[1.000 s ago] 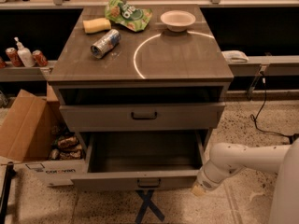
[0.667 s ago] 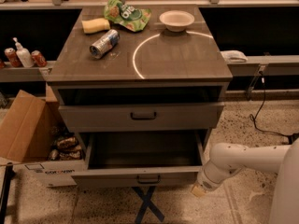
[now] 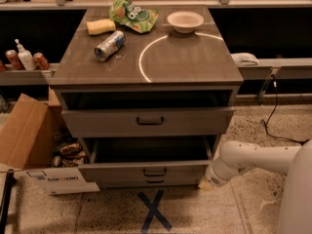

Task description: Close middle drawer

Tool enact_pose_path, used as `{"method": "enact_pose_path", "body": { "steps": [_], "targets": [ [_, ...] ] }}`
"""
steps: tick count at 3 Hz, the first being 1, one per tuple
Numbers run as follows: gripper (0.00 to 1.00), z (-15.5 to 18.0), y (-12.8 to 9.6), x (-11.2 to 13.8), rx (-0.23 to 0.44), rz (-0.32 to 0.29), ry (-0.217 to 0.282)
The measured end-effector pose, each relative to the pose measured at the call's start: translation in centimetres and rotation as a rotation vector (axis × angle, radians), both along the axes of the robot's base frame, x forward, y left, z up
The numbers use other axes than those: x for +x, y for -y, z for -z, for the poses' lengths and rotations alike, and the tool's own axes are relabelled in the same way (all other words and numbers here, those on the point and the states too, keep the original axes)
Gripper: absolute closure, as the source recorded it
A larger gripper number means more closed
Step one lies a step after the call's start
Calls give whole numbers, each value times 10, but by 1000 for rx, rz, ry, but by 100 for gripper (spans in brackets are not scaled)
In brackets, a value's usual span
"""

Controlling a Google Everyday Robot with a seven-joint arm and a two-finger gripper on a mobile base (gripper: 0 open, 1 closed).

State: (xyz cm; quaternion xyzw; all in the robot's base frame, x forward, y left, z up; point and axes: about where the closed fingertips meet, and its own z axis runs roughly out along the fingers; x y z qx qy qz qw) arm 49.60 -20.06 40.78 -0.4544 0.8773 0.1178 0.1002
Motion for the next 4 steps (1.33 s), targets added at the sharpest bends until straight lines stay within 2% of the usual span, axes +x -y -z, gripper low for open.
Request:
{"method": "enact_pose_path", "body": {
  "steps": [1,2,3,4],
  "targets": [
    [100,-6,-11,56,27,34,112],
    [100,-6,-18,76,39,46,149],
    [100,-3,-34,117,62,74,218],
    [100,-6,-38,124,72,79,258]
  ]
}}
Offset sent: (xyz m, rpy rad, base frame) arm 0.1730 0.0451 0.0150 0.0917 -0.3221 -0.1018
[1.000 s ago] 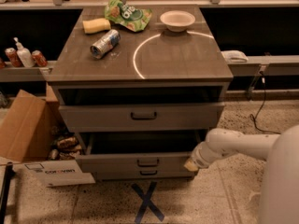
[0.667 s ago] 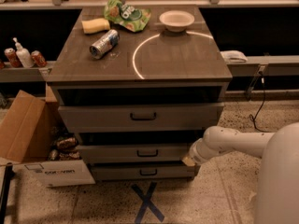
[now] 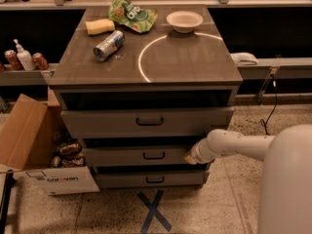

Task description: Close middle drawer

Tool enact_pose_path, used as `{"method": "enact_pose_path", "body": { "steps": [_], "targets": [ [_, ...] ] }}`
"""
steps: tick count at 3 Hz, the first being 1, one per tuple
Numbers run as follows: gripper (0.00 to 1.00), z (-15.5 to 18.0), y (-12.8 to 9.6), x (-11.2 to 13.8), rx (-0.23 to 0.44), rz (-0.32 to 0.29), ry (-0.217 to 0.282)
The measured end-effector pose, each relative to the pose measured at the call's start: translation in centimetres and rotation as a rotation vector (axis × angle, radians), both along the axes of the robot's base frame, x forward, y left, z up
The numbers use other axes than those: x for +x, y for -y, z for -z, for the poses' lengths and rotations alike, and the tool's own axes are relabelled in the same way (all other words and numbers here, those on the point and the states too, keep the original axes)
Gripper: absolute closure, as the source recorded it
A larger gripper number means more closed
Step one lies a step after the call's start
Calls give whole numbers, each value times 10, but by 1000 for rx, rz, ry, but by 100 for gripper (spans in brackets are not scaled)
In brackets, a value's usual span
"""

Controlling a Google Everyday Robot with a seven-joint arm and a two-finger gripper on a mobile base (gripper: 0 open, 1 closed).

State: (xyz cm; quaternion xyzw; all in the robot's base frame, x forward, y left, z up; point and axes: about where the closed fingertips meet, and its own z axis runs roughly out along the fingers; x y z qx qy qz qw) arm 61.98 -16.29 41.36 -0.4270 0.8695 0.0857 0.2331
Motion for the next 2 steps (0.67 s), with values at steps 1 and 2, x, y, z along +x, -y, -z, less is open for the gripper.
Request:
{"method": "enact_pose_path", "body": {
  "steps": [1,2],
  "targets": [
    [100,-10,0,-21,15,-28,67],
    [100,-29,0,-50,41,-100,102]
  ]
}}
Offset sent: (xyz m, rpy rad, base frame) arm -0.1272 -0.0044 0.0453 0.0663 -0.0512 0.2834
